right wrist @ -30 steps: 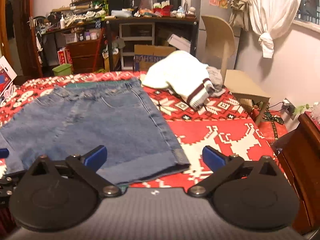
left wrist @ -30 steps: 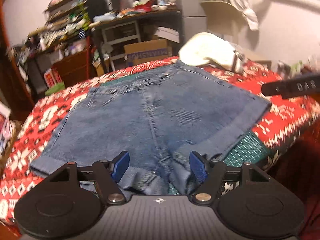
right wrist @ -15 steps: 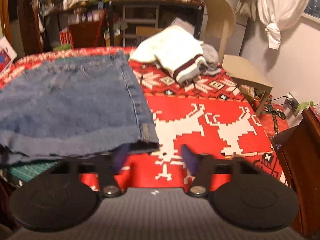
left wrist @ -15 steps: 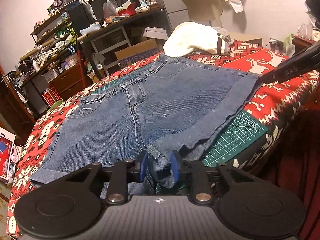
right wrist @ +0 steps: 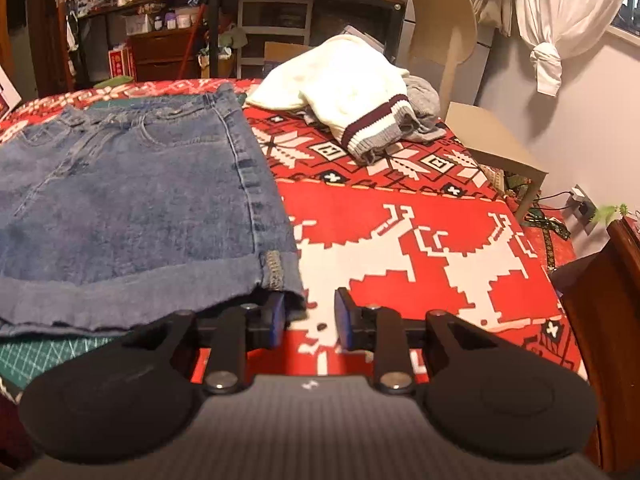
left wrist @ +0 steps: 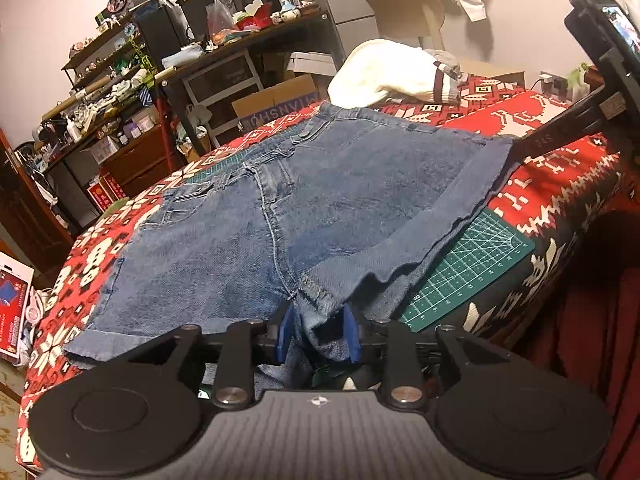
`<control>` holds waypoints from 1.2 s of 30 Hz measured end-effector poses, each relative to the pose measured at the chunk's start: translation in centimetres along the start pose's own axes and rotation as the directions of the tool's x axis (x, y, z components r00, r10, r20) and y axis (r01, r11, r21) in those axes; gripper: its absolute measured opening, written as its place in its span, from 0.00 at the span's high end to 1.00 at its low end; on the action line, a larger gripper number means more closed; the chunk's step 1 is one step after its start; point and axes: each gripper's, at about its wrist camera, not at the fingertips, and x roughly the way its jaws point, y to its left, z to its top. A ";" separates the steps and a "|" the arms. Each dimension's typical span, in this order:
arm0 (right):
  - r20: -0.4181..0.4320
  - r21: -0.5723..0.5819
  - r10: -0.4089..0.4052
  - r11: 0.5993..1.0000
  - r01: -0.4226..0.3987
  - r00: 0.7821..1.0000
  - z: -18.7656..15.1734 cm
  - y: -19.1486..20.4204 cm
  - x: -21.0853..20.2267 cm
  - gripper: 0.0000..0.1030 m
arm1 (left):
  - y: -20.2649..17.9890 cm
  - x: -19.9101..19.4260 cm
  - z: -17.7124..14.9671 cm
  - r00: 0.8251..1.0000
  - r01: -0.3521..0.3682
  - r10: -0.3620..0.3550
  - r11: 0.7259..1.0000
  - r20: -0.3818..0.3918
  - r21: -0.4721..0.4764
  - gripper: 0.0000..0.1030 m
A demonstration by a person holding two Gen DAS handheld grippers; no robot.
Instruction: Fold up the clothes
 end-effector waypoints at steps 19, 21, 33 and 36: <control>0.044 0.104 0.010 0.994 -0.014 0.999 0.2 -0.7 -1.1 0.94 | 1.7 0.4 -0.3 0.999 0.018 -0.020 0.997 -0.027 -0.080 0.95; 0.041 0.119 0.007 0.993 -0.011 0.999 0.0 -0.9 -1.5 0.94 | 1.7 0.1 -0.4 0.999 0.031 -0.032 0.997 -0.022 -0.074 0.95; 0.006 0.181 0.001 0.983 -0.002 1.000 -1.1 -2.1 -3.2 0.87 | 1.8 0.0 -1.3 0.996 0.075 -0.079 0.993 -0.045 -0.096 0.88; 0.047 0.178 0.061 0.982 -0.068 0.997 -0.8 -1.5 -5.2 0.84 | 1.9 -0.9 -1.5 0.997 0.076 -0.078 0.994 -0.029 -0.082 0.88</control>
